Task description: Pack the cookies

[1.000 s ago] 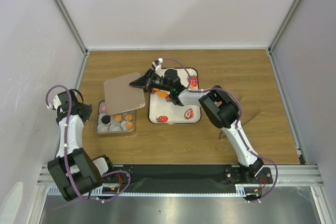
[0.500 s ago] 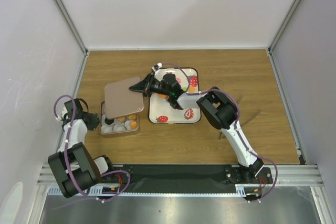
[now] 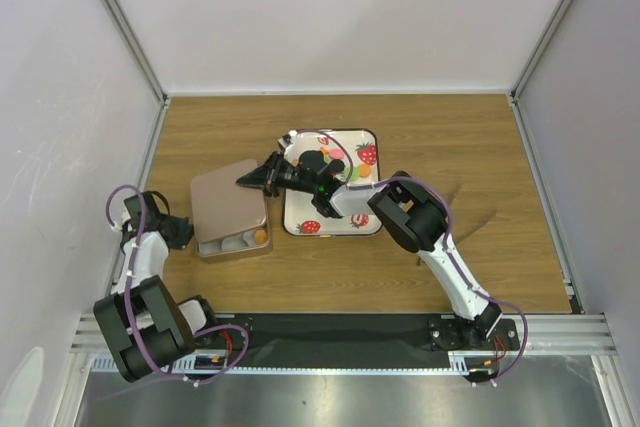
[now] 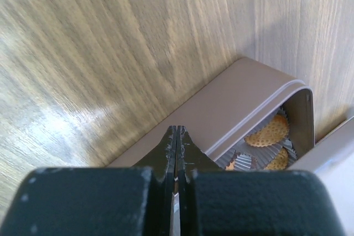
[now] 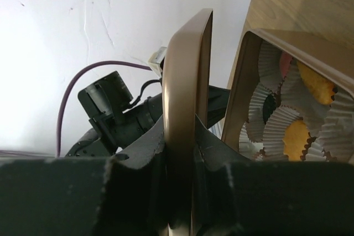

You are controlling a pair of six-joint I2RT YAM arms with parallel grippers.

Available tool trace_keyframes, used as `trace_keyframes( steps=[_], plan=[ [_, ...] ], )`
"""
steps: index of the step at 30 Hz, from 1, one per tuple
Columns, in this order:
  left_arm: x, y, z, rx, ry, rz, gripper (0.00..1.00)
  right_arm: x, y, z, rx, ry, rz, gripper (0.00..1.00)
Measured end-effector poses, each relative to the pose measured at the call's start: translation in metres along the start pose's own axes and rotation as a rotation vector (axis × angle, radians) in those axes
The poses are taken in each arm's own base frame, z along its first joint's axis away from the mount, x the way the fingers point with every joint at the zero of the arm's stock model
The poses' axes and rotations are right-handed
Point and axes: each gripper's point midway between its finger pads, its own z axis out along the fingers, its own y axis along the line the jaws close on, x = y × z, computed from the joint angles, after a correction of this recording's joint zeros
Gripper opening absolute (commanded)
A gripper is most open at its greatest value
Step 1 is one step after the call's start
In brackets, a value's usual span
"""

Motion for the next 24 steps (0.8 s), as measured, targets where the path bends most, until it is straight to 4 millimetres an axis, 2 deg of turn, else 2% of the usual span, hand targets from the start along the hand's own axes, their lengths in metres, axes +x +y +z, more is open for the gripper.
trace_keyframes(
  steps=[7, 13, 16, 24],
  plan=[
    [-0.006, -0.001, -0.004, -0.011, -0.008, -0.008, 0.0, 0.002, -0.003, 0.002, 0.011, -0.007, -0.009, 0.0],
    [-0.037, -0.015, -0.016, 0.007, -0.075, -0.05, 0.0, 0.01, -0.006, 0.006, 0.026, -0.004, -0.004, 0.0],
    [-0.047, -0.023, -0.02, 0.025, -0.098, -0.052, 0.0, 0.016, -0.007, 0.007, 0.034, 0.002, -0.005, 0.0],
    [-0.05, -0.027, -0.022, 0.032, -0.104, -0.05, 0.0, 0.023, -0.013, 0.011, 0.061, -0.007, -0.012, 0.0]
  ],
)
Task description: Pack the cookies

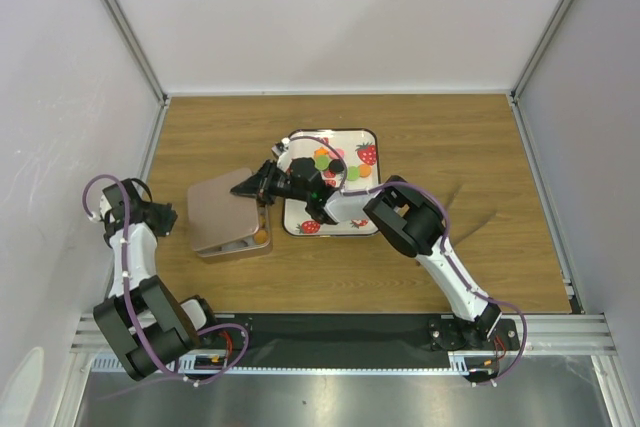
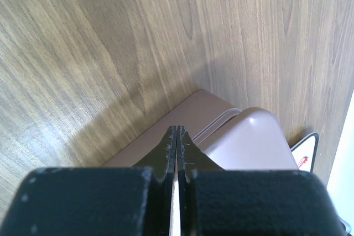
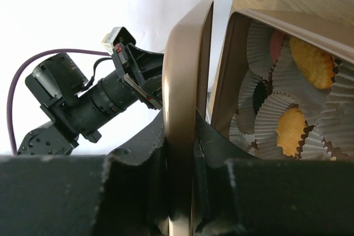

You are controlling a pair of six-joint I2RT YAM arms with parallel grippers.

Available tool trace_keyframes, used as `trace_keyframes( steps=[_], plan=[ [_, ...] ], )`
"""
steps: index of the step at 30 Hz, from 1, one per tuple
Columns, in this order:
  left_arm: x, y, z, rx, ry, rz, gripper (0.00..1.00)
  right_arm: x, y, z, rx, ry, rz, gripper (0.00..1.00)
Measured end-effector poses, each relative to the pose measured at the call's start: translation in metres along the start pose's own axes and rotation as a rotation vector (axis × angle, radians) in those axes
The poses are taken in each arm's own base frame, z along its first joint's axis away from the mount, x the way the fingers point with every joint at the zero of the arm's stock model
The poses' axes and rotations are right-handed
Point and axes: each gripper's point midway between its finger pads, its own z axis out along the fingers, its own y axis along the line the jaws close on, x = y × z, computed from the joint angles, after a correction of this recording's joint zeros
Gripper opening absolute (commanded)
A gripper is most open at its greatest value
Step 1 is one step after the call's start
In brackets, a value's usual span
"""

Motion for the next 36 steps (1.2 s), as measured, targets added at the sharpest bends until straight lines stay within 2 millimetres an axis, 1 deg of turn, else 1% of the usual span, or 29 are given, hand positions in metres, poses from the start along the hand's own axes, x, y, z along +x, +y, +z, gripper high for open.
trace_keyframes(
  steps=[7, 21, 25, 27, 34, 35, 36],
  plan=[
    [0.001, 0.001, 0.002, -0.004, 0.008, -0.001, 0.0, 0.002, -0.001, 0.002, 0.005, -0.007, -0.015, 0.0],
    [0.007, 0.0, 0.01, 0.002, 0.047, 0.018, 0.01, 0.007, -0.02, -0.004, 0.048, -0.014, -0.007, 0.01],
    [0.009, -0.001, 0.013, 0.013, 0.062, 0.031, 0.03, 0.007, -0.024, -0.005, 0.054, -0.016, -0.004, 0.05],
    [0.009, -0.002, 0.014, 0.02, 0.064, 0.038, 0.06, 0.008, -0.024, -0.006, 0.052, -0.017, -0.005, 0.11],
    [0.013, -0.006, 0.017, 0.037, 0.081, 0.067, 0.11, 0.008, -0.025, -0.01, 0.05, -0.021, 0.002, 0.23],
    [0.014, -0.006, 0.018, 0.038, 0.083, 0.07, 0.12, 0.007, -0.026, -0.012, 0.054, -0.024, 0.005, 0.27],
    [0.014, -0.006, 0.018, 0.039, 0.086, 0.074, 0.12, 0.007, -0.027, -0.013, 0.058, -0.025, 0.008, 0.27]
  ],
)
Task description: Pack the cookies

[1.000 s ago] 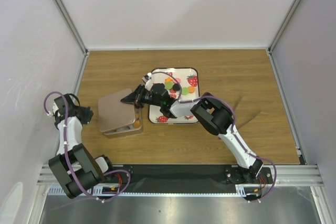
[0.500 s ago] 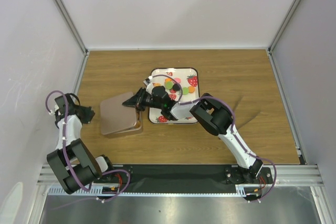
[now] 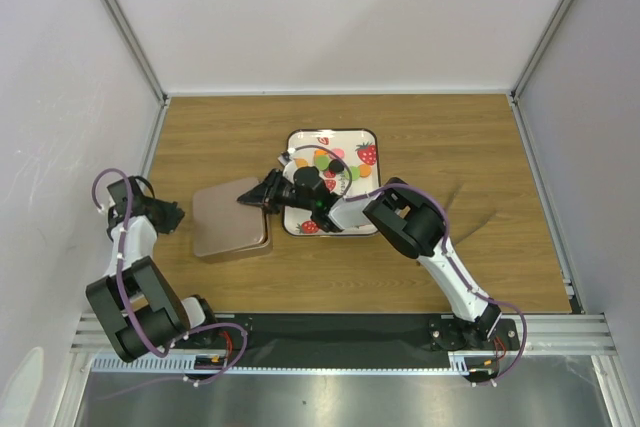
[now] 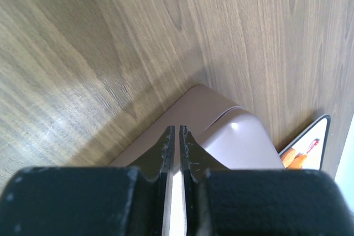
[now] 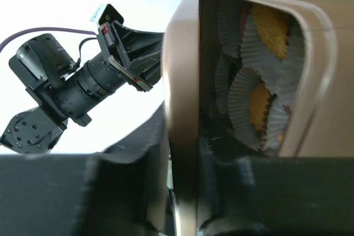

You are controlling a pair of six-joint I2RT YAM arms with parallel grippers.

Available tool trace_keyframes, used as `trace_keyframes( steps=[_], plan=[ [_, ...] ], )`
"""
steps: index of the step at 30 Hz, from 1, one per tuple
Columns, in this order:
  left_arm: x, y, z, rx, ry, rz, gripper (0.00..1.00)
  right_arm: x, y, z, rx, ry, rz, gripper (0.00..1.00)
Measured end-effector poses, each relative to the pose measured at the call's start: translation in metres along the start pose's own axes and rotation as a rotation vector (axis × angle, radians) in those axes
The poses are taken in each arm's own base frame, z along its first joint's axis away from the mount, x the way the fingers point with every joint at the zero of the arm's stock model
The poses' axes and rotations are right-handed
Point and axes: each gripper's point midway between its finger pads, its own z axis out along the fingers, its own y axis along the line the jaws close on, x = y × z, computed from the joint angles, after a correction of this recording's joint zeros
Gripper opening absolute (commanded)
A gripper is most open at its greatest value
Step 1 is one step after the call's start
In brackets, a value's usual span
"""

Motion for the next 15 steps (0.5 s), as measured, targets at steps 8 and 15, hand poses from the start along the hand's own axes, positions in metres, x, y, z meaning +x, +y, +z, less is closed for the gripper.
trace_keyframes(
  steps=[8, 15],
  plan=[
    [0.003, -0.003, 0.004, 0.009, 0.01, 0.018, 0.14, -0.012, -0.012, -0.013, 0.026, -0.024, 0.012, 0.32],
    [0.006, -0.007, 0.006, 0.02, 0.015, 0.03, 0.14, -0.022, -0.013, -0.029, 0.042, -0.048, 0.019, 0.33]
  ],
)
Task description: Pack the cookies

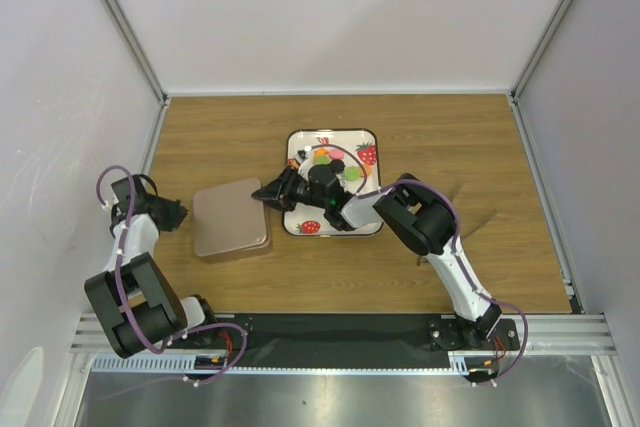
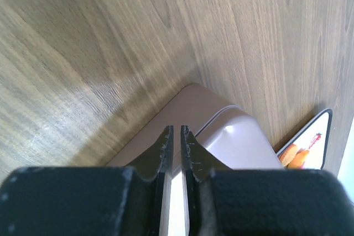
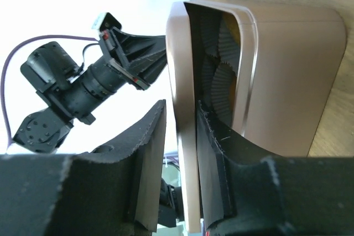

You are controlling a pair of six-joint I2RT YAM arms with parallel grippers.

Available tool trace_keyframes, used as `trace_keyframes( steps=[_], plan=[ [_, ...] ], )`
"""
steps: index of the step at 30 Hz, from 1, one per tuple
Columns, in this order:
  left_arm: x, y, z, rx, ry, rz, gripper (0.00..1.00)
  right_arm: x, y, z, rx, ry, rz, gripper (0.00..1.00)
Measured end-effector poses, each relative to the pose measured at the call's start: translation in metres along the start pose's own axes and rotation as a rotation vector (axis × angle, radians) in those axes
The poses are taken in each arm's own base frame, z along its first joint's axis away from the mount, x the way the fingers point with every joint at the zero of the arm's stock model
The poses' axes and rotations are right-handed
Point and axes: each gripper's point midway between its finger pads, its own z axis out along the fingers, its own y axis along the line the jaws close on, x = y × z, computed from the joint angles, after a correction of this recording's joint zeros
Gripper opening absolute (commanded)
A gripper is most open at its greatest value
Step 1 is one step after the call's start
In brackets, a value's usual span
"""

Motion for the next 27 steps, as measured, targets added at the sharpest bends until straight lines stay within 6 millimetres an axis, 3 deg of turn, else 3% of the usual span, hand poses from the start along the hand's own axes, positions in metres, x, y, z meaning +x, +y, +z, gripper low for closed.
trace_keyframes(
  steps=[5, 14, 19, 27],
  plan=[
    [0.001, 0.0, 0.001, -0.001, 0.003, 0.003, 0.16, -0.01, 0.004, -0.009, -0.011, -0.022, -0.003, 0.36],
    [0.004, -0.002, 0.001, 0.007, 0.008, 0.027, 0.18, -0.028, -0.021, -0.029, 0.032, -0.064, 0.025, 0.39],
    [0.004, -0.002, 0.001, 0.008, 0.01, 0.038, 0.26, -0.039, -0.024, -0.038, 0.041, -0.087, 0.03, 0.45],
    [0.004, 0.0, -0.007, 0.002, 0.001, 0.066, 0.45, -0.043, -0.011, -0.043, 0.035, -0.093, -0.05, 0.59]
  ],
)
